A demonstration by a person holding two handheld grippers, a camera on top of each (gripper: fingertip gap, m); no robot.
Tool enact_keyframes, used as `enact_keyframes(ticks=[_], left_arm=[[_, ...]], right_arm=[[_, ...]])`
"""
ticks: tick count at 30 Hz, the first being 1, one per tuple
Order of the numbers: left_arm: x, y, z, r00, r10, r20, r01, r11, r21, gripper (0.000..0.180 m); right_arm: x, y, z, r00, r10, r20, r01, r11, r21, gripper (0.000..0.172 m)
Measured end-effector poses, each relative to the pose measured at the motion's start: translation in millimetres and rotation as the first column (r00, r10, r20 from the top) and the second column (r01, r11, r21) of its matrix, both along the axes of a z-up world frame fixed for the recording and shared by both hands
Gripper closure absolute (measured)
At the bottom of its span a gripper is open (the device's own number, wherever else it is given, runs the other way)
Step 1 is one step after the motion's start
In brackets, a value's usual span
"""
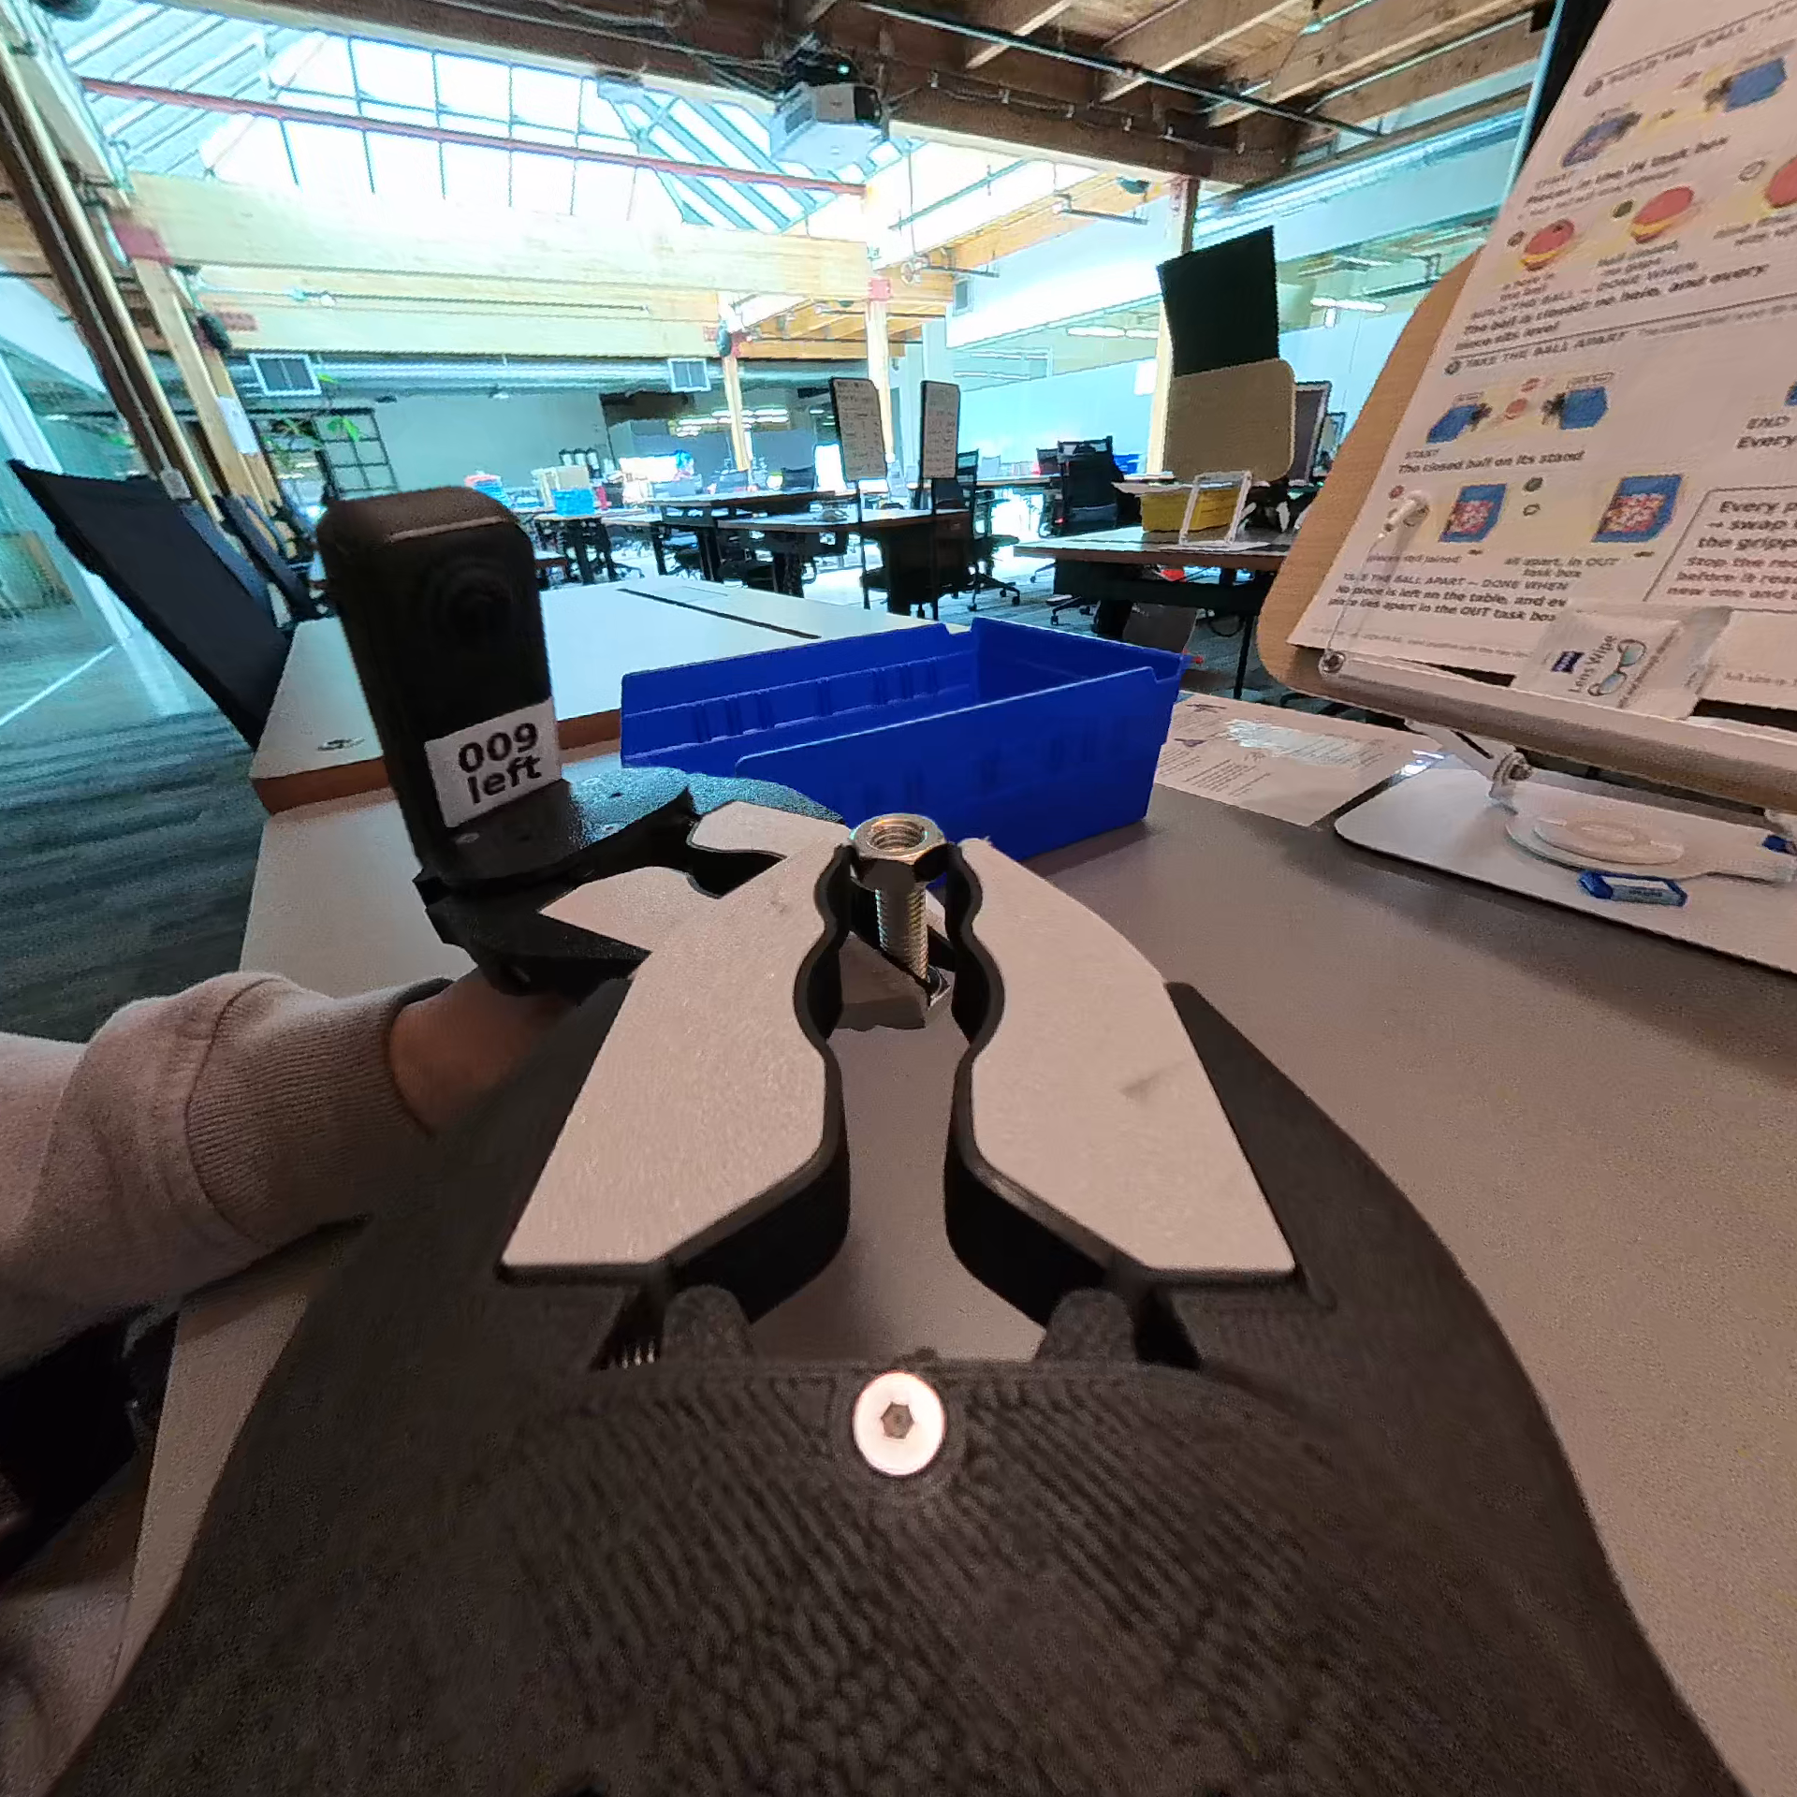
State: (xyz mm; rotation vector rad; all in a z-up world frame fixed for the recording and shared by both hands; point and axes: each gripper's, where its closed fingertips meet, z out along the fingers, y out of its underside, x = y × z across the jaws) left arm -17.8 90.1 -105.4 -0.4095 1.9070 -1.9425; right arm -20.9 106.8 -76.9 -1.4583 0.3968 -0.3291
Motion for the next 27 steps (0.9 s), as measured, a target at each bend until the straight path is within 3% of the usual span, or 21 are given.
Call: enact_keyframes(ticks=[3, 6, 9, 11, 13, 15, 17, 19, 22, 27], left_arm=[[-5.2, -2.7, 1.3, 0.999, -0.053, -0.011, 0.053, 0.998, -0.016, 0.172], [-19.9, -9.4, 6.4, 0.978, -0.204, -0.054, 0.199, 0.976, -0.09, 0.172], [-36.0, -14.6, 11.1, 0.93, -0.356, -0.091, 0.339, 0.927, -0.159, 0.172], [-39.1, -15.5, 13.7, 0.926, -0.37, -0.073, 0.354, 0.92, -0.169, 0.172], [-34.4, -15.1, 9.7, 0.943, -0.326, -0.071, 0.315, 0.94, -0.133, 0.172], [-27.7, -13.4, 5.3, 0.958, -0.276, -0.077, 0.268, 0.958, -0.103, 0.172], [-22.8, -12.4, 2.9, 0.966, -0.242, -0.087, 0.234, 0.968, -0.094, 0.172], [-17.7, -11.2, 0.7, 0.972, -0.209, -0.103, 0.201, 0.976, -0.09, 0.172], [-13.5, -8.1, 0.7, 0.978, -0.18, -0.105, 0.171, 0.981, -0.095, 0.172], [-12.2, -7.5, 0.3, 0.981, -0.168, -0.102, 0.159, 0.983, -0.09, 0.172]], right_arm=[[-4.8, -1.4, 0.9, 0.996, 0.086, 0.023, -0.085, 0.996, -0.034, 0.154], [-16.7, -6.1, 5.5, 0.973, 0.227, 0.051, -0.224, 0.973, -0.047, 0.154], [-27.1, -17.6, 23.9, 0.943, 0.325, 0.075, -0.329, 0.942, 0.059, 0.154], [-21.7, -29.7, 33.5, 0.948, 0.313, 0.065, -0.318, 0.941, 0.116, 0.154], [2.7, -51.4, 37.5, 0.987, 0.151, 0.058, -0.156, 0.983, 0.094, 0.154], [47.0, -94.5, 28.1, 0.986, -0.167, 0.003, 0.167, 0.986, -0.013, 0.154], [79.1, -147.7, 6.7, 0.907, -0.419, -0.038, 0.408, 0.897, -0.169, 0.154], [98.6, -200.8, -15.2, 0.794, -0.607, -0.02, 0.572, 0.759, -0.313, 0.154], [110.5, -246.9, -37.7, 0.69, -0.723, -0.023, 0.652, 0.636, -0.413, 0.154], [118.9, -245.5, -65.3, 0.694, -0.719, -0.038, 0.623, 0.626, -0.469, 0.153]])
